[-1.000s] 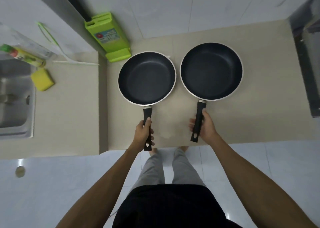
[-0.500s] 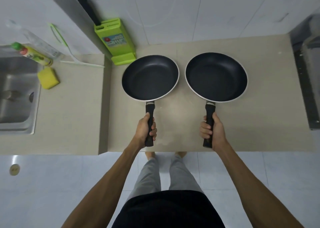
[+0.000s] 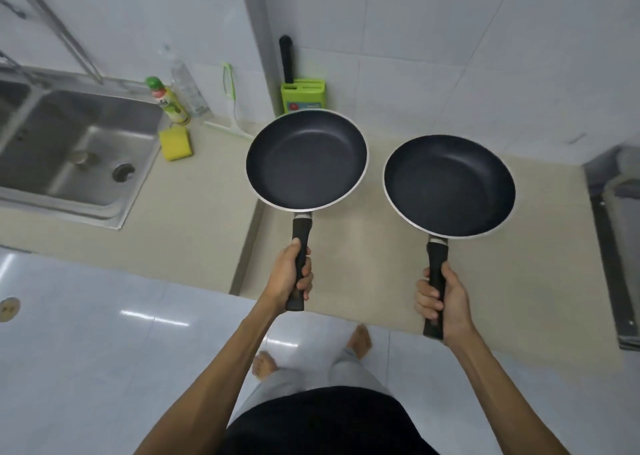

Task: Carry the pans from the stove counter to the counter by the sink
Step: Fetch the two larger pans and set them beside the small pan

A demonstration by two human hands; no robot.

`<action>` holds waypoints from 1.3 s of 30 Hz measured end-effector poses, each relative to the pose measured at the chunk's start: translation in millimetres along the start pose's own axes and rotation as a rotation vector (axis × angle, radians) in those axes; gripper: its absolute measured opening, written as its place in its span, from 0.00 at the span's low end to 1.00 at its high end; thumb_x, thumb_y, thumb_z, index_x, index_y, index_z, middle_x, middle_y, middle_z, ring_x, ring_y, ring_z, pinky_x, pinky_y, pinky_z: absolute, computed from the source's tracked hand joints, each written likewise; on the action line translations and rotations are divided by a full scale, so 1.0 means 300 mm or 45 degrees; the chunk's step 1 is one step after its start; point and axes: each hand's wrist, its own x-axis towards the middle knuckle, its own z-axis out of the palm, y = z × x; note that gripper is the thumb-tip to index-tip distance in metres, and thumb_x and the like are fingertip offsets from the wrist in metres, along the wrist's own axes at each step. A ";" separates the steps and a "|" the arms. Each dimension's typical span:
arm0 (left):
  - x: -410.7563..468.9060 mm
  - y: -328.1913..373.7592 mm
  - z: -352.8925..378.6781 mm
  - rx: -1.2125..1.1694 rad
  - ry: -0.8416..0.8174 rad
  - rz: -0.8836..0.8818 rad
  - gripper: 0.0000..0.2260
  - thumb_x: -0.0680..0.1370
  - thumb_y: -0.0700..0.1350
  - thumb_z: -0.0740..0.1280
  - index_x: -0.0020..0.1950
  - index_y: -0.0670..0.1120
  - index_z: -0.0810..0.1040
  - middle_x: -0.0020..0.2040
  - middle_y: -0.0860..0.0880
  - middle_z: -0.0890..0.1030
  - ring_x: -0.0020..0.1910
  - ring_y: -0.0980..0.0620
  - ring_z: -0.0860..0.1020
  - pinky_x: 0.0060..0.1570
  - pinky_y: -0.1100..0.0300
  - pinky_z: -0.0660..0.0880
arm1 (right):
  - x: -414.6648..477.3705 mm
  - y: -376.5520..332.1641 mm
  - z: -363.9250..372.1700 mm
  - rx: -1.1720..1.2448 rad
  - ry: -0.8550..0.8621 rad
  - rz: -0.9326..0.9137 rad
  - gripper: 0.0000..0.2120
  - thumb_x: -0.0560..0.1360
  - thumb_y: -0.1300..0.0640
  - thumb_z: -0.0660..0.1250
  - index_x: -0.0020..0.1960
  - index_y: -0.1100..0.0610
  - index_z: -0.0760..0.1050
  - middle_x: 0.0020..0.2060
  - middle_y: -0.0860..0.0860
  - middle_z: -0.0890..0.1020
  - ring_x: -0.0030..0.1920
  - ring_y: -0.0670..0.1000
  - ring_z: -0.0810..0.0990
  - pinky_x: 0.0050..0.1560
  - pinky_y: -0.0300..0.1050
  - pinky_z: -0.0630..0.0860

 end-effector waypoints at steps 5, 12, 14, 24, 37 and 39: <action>-0.129 0.064 -0.305 -0.142 0.026 0.134 0.17 0.83 0.57 0.57 0.47 0.44 0.72 0.27 0.49 0.66 0.17 0.54 0.61 0.16 0.64 0.66 | -0.016 0.214 0.252 -0.066 -0.087 0.019 0.19 0.79 0.43 0.54 0.40 0.55 0.71 0.21 0.46 0.62 0.21 0.44 0.51 0.14 0.34 0.57; -0.374 0.198 -0.874 -0.108 0.149 0.252 0.16 0.84 0.55 0.55 0.50 0.43 0.70 0.27 0.49 0.66 0.17 0.54 0.62 0.17 0.63 0.65 | -0.004 0.652 0.680 -0.255 -0.266 0.118 0.16 0.76 0.44 0.56 0.40 0.55 0.69 0.21 0.46 0.60 0.21 0.43 0.50 0.16 0.33 0.53; -0.448 0.232 -1.033 -0.121 0.202 0.268 0.15 0.84 0.54 0.55 0.50 0.43 0.69 0.27 0.49 0.66 0.17 0.54 0.62 0.17 0.63 0.65 | 0.007 0.785 0.806 -0.298 -0.299 0.154 0.16 0.77 0.44 0.55 0.40 0.55 0.68 0.20 0.46 0.62 0.21 0.43 0.50 0.16 0.32 0.53; -0.564 0.349 -1.630 -0.337 0.423 0.371 0.16 0.85 0.55 0.54 0.49 0.43 0.70 0.26 0.50 0.67 0.18 0.55 0.63 0.16 0.63 0.66 | 0.165 1.243 1.264 -0.582 -0.365 0.280 0.17 0.78 0.43 0.57 0.39 0.56 0.70 0.20 0.47 0.63 0.18 0.43 0.52 0.15 0.31 0.55; -0.577 0.741 -2.523 -0.450 0.780 0.445 0.17 0.83 0.56 0.57 0.48 0.43 0.71 0.28 0.50 0.67 0.19 0.54 0.63 0.18 0.62 0.66 | 0.659 1.853 2.111 -0.758 -0.565 0.581 0.17 0.75 0.41 0.59 0.40 0.55 0.69 0.20 0.46 0.64 0.17 0.42 0.54 0.14 0.31 0.56; -0.582 0.797 -2.625 -0.496 0.841 0.463 0.17 0.83 0.57 0.57 0.48 0.44 0.71 0.28 0.50 0.67 0.19 0.54 0.63 0.18 0.62 0.66 | 0.696 1.930 2.243 -0.801 -0.590 0.611 0.18 0.75 0.41 0.59 0.40 0.55 0.70 0.19 0.46 0.64 0.15 0.42 0.58 0.13 0.31 0.56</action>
